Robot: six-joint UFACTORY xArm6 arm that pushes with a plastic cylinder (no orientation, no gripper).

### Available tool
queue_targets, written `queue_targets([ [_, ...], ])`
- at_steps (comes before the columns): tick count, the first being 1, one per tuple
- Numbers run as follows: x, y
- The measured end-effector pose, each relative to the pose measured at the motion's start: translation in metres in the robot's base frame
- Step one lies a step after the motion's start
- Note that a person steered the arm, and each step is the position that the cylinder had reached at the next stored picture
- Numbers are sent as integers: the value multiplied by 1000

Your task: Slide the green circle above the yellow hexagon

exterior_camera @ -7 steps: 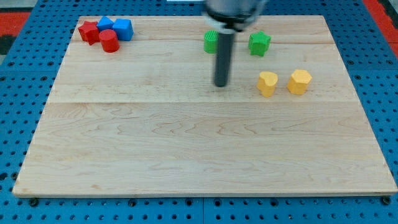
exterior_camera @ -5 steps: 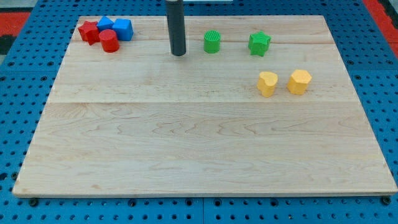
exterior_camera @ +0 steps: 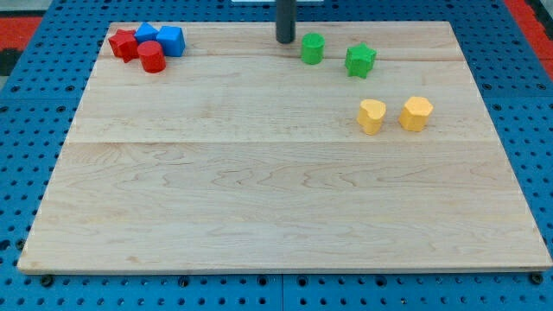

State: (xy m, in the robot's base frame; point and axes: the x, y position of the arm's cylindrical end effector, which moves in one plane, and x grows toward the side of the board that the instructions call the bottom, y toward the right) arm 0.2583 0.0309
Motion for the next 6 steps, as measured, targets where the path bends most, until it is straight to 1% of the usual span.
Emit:
queue_targets([
  [1, 23, 20],
  [2, -24, -33],
  [3, -37, 5],
  [4, 33, 38],
  [5, 82, 45],
  [6, 111, 76],
])
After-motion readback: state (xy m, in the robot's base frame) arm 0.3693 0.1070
